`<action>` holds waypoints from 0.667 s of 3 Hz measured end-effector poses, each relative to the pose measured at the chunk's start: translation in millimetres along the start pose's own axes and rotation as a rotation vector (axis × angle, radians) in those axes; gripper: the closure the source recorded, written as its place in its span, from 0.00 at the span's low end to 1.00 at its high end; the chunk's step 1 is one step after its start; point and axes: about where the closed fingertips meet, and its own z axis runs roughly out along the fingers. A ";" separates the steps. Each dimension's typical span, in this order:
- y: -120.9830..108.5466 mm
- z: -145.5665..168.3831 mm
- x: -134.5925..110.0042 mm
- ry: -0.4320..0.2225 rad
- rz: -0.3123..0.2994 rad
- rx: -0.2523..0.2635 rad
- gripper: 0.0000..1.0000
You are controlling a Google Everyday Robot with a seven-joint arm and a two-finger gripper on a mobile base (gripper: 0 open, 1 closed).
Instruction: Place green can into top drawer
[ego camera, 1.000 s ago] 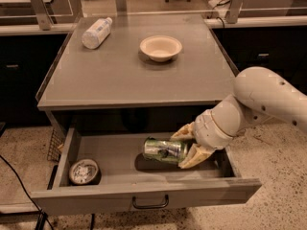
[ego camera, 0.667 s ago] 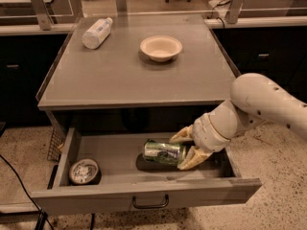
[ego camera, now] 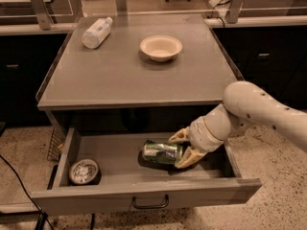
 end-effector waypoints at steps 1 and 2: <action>-5.0 17.5 11.9 -0.006 -0.006 0.003 1.00; -5.9 33.1 22.2 0.008 -0.014 0.025 1.00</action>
Offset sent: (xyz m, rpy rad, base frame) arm 0.0173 0.0033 -0.0527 0.0028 -0.0432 -0.0053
